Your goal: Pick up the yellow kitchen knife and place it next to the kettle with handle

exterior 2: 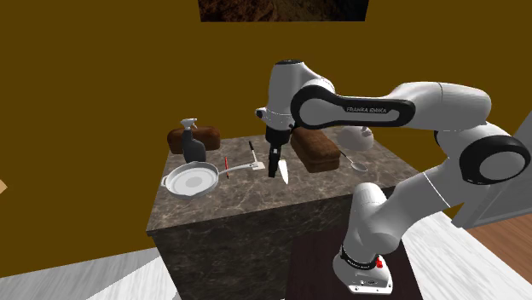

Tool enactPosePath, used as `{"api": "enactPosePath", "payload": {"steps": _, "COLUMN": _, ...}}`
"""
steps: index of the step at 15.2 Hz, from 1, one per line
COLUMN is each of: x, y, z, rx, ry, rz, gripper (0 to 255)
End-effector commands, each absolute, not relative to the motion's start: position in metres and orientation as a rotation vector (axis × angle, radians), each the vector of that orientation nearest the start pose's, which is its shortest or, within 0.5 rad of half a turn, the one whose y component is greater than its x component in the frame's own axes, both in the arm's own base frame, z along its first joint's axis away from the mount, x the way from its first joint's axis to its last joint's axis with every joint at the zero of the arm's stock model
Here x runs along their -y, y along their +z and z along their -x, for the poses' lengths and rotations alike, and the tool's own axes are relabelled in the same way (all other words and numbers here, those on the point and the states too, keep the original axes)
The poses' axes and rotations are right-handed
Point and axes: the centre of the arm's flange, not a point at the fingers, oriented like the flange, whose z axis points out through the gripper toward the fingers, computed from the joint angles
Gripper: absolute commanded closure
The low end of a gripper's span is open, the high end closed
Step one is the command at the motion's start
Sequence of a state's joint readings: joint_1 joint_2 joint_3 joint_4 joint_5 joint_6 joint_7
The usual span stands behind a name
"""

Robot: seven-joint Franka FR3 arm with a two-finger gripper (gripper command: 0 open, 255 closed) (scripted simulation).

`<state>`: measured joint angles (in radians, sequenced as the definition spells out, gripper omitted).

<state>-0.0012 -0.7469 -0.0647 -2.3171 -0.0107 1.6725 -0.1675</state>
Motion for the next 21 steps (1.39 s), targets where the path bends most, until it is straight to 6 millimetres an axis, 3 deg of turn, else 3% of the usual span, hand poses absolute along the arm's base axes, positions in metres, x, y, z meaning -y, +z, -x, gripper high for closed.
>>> {"api": "enactPosePath", "payload": {"steps": 1, "x": 0.029, "y": 0.606, "z": -0.328, "rx": 0.182, "ry": -0.163, "rz": 3.110, "gripper": 0}}
{"api": "enactPosePath", "payload": {"steps": 11, "x": 0.139, "y": 0.556, "z": -0.372, "rx": -0.301, "ry": -0.145, "rz": 3.110, "gripper": 0}}
{"api": "enactPosePath", "payload": {"steps": 21, "x": 0.257, "y": 0.505, "z": -0.381, "rx": -0.779, "ry": -0.124, "rz": 3.036, "gripper": 0}}
